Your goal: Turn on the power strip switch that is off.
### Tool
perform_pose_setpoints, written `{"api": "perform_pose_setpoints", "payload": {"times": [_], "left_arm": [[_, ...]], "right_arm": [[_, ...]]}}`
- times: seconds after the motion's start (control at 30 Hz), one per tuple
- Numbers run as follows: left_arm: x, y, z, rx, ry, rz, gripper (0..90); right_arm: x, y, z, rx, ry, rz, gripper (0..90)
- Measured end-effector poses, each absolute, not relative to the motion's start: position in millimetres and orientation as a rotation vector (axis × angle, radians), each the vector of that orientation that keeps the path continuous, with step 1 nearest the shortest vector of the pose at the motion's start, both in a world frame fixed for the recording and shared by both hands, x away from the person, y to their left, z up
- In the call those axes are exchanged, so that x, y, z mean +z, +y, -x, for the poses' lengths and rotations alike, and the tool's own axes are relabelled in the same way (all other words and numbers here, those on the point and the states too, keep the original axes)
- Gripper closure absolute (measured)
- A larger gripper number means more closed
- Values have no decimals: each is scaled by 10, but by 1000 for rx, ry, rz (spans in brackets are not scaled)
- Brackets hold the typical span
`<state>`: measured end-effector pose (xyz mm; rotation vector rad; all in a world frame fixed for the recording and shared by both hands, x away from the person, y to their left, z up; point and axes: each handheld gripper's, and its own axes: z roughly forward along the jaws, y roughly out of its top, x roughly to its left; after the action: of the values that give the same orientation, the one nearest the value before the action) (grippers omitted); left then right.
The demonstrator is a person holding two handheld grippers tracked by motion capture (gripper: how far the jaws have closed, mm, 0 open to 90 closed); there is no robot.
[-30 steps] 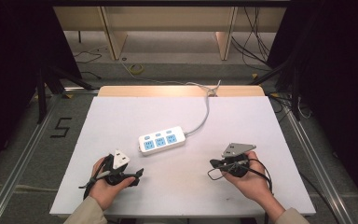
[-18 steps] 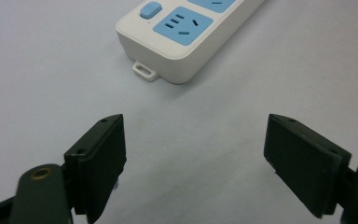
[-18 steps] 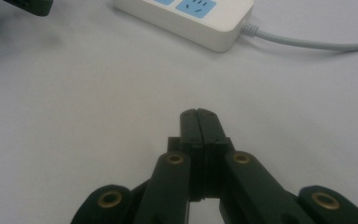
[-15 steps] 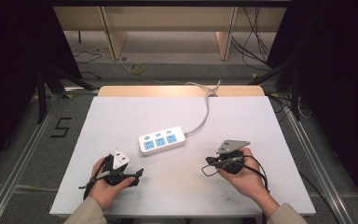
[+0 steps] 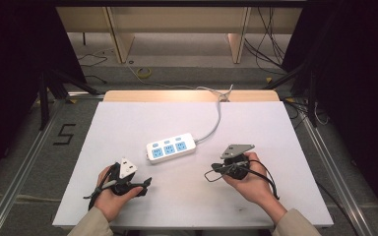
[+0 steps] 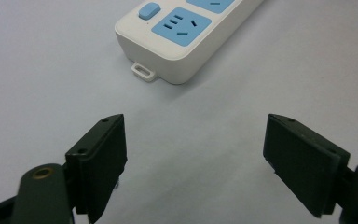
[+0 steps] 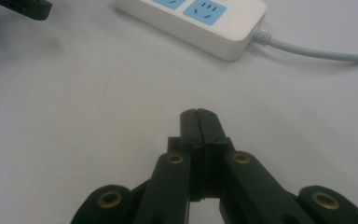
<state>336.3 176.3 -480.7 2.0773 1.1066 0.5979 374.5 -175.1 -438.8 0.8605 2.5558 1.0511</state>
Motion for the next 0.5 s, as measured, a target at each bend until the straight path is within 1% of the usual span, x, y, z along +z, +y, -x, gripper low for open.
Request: {"api": "perform_pose_setpoints", "payload": {"times": [0.5], "left_arm": [[-4805, 1768, -3365, 602, 1103, -2073, 219]], "right_arm": [[-4332, -1606, -3859, 1041, 2566, -851, 900]]}}
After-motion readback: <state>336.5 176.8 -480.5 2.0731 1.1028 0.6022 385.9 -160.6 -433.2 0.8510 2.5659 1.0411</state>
